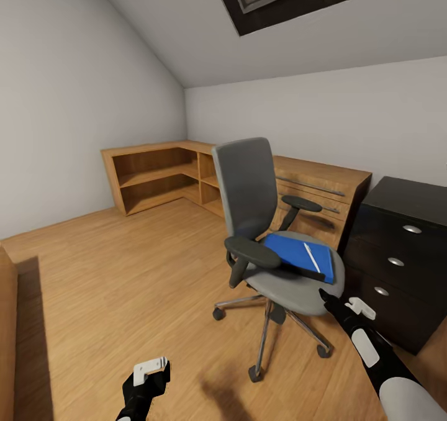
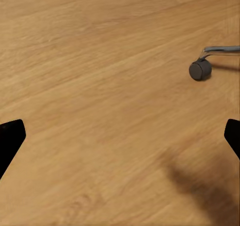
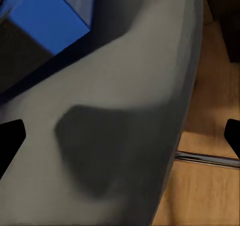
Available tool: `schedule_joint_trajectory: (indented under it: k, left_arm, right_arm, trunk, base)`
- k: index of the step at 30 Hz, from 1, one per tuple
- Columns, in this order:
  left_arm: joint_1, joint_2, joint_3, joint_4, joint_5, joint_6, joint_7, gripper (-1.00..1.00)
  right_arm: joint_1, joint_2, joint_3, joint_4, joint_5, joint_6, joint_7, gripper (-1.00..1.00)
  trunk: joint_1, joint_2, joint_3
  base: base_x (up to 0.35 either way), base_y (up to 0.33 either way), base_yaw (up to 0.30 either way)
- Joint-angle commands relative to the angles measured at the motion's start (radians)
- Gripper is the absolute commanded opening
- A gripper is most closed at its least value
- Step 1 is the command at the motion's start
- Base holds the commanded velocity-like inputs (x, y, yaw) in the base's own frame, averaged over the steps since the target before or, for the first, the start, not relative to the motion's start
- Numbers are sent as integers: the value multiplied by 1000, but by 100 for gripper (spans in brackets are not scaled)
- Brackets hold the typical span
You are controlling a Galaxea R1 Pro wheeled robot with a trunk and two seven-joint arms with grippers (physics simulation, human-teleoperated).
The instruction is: In the bedroom, organize the workspace by keeping the computer under the desk, ensuring the monitor is on the desk, placing the keyboard on the desk next to the monitor, placing the mouse on the desk next to the keyboard, moving the folder from the swivel chair onto the desk next to the mouse, stacking the notebook on top of the folder with the pen on top of the notebook, and positioning the swivel chair next to the desk.
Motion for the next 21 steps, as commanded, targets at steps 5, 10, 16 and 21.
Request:
schedule_joint_trajectory:
  k: [5, 10, 16, 21]
  left_arm:
    - [-1, 0, 0, 1, 10, -4, 0, 100]
    - [-1, -1, 0, 1, 9, -4, 0, 100]
    - [-1, -1, 0, 1, 9, -4, 0, 100]
    - [-1, -1, 0, 1, 9, -4, 0, 100]
  right_arm:
    - [0, 4, 0, 26, -7, 6, 7, 100]
    - [0, 5, 0, 26, -7, 6, 7, 100]
    - [0, 6, 0, 26, -5, 6, 7, 100]
    - [0, 6, 1, 27, -4, 5, 7, 100]
  trunk:
    - [0, 0, -1]
    - [0, 0, -1]
    - [0, 0, -1]
    - [0, 0, -1]
  base:
    - [-1, 97, 0]
    - [98, 8, 0]
    - [65, 0, 0]
    - [3, 77, 0]
